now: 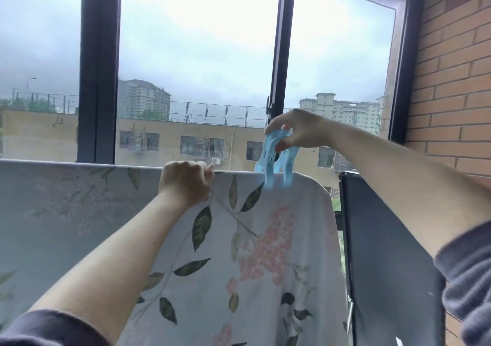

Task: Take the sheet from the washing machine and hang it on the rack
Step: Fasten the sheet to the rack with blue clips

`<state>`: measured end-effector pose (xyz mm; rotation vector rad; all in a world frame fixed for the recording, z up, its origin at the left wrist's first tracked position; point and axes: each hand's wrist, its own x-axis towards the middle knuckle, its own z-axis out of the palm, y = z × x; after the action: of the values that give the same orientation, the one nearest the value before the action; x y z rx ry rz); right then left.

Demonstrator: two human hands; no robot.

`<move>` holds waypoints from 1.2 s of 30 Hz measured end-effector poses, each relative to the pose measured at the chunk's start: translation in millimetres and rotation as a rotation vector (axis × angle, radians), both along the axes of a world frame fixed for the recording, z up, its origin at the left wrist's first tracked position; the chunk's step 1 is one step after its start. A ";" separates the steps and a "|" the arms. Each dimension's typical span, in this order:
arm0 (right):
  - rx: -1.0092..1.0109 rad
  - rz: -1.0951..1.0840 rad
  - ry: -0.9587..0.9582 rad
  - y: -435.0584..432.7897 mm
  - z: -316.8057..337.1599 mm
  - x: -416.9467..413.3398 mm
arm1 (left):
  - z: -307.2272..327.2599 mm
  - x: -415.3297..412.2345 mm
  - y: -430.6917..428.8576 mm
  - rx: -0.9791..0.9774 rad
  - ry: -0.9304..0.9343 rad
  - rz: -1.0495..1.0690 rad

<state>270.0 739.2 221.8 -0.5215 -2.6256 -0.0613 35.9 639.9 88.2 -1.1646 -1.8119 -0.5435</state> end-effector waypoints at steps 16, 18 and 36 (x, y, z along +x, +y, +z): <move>-0.136 -0.096 -0.211 4.4 -12.3 -10.5 | 0.6 -1.4 0.8 0.002 -0.005 0.014; -0.157 -0.106 -0.203 6.4 -14.0 -11.3 | 0.7 -1.6 0.3 -0.005 -0.015 0.012; -0.309 -0.245 0.526 70.5 -150.0 4.0 | -8.1 -11.5 -7.9 -0.017 -0.059 -0.062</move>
<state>274.0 809.8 71.8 -0.8341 -2.0542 0.3613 24.5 632.0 80.1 -1.2311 -1.8389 -0.6051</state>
